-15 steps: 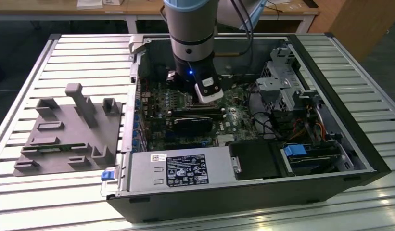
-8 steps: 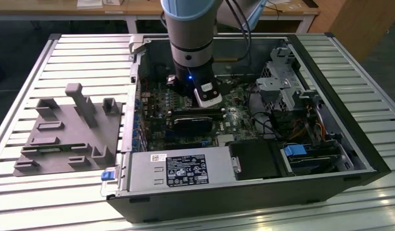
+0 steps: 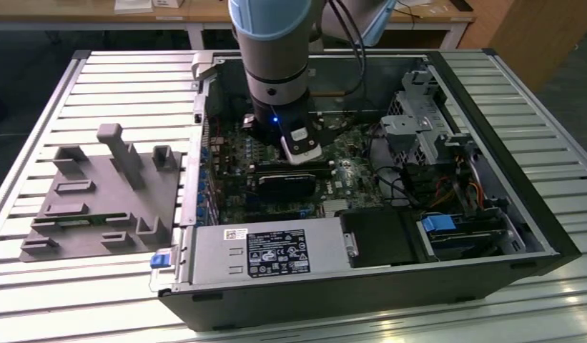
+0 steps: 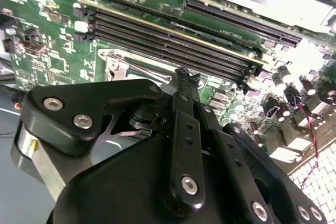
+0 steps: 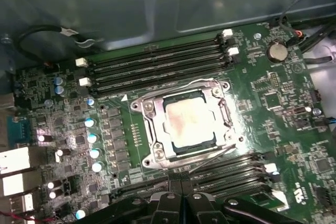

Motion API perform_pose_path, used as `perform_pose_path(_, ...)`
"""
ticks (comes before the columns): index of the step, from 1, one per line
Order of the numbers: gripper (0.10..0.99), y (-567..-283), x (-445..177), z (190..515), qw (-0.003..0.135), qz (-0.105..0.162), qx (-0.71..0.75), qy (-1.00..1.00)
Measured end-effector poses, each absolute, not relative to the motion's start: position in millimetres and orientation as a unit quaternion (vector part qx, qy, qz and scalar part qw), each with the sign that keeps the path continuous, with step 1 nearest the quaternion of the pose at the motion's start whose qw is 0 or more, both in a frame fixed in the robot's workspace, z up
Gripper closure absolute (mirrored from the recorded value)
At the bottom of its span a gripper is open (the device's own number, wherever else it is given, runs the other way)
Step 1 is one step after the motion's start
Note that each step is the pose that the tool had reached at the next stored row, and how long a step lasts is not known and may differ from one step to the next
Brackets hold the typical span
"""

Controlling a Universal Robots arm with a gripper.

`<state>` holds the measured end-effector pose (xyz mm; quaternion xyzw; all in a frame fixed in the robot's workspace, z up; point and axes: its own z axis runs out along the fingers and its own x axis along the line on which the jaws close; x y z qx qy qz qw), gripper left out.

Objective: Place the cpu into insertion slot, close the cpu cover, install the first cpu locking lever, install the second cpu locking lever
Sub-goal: 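Install the second cpu locking lever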

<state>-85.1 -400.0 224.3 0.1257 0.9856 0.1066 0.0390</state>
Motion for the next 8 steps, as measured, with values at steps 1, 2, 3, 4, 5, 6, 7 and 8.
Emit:
perform_pose_path(1, 0.984, -400.0, -85.8, 223.5, 0.039, 0.109, 0.126, 0.985)
perform_pose_path(2, 0.984, -400.1, -86.3, 222.7, 0.038, 0.112, 0.126, 0.985)
perform_pose_path(3, 0.984, -400.1, -86.7, 221.8, 0.038, 0.114, 0.126, 0.985)
perform_pose_path(4, 0.984, -400.3, -87.1, 220.8, 0.038, 0.117, 0.126, 0.984)
perform_pose_path(5, 0.984, -400.9, -87.4, 219.9, 0.038, 0.119, 0.126, 0.984)
perform_pose_path(6, 0.984, -402.2, -87.6, 219.3, 0.037, 0.12, 0.126, 0.984)
perform_pose_path(7, 0.984, -403.9, -87.8, 218.9, 0.037, 0.121, 0.126, 0.984)
perform_pose_path(8, 0.984, -405.6, -87.9, 218.6, 0.037, 0.122, 0.126, 0.984)
